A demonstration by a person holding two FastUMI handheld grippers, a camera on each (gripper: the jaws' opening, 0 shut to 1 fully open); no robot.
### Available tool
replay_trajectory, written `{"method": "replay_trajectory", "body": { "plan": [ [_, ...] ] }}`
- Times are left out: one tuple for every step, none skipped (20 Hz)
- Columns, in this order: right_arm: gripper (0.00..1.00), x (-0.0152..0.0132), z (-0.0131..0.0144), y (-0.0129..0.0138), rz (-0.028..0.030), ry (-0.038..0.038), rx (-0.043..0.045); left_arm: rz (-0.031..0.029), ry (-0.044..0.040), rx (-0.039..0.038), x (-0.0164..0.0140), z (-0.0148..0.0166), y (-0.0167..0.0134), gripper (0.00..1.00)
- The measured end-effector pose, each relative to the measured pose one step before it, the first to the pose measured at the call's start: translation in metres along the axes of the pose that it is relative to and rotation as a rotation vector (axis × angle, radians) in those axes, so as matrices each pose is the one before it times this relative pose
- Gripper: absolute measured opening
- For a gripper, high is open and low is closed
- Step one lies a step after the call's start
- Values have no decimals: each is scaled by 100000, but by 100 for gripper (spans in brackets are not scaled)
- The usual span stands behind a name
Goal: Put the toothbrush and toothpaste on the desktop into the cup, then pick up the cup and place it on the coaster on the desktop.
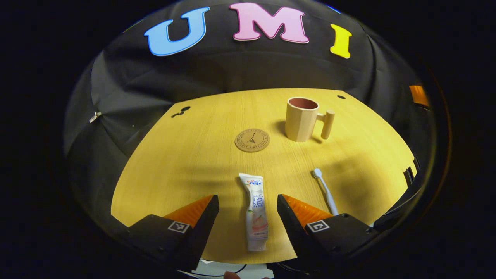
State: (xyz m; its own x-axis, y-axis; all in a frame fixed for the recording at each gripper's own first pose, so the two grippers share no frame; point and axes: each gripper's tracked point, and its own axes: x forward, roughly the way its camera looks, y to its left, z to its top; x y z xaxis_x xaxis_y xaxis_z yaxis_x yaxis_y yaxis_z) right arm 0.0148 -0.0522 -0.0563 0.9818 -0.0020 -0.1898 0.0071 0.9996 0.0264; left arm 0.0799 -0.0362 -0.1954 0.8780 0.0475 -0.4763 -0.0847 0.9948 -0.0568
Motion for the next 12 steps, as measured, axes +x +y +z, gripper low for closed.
{"method": "replay_trajectory", "body": {
  "plan": [
    [98,56,-16,-208,-137,442,188,346,2086,-102,691,-383,-18,94],
    [98,64,-32,-166,-226,313,187,373,1633,55,441,-484,82,93],
    [98,12,-16,-152,-174,341,88,459,1127,147,459,-167,77,93],
    [98,8,-96,-117,-280,313,12,705,991,325,476,-194,9,92],
    [98,0,-52,-180,-266,331,16,626,978,548,327,-107,89,92],
    [98,0,-96,-123,-136,315,110,141,444,562,305,-139,-34,91],
    [98,28,5,-148,-185,147,192,-139,525,713,225,66,-98,91],
    [98,-15,39,-126,-249,149,182,-151,590,920,316,-153,-186,90],
    [98,92,-109,-71,-300,375,183,-119,782,1093,288,-39,-137,90],
    [98,-3,-99,-66,-292,327,322,-189,838,823,227,-102,-74,89],
    [98,-22,60,-90,-233,184,474,-242,1111,209,233,-199,-132,88],
    [98,-27,46,-58,-195,3,439,30,1120,-268,124,-279,-174,80]
  ]
}}
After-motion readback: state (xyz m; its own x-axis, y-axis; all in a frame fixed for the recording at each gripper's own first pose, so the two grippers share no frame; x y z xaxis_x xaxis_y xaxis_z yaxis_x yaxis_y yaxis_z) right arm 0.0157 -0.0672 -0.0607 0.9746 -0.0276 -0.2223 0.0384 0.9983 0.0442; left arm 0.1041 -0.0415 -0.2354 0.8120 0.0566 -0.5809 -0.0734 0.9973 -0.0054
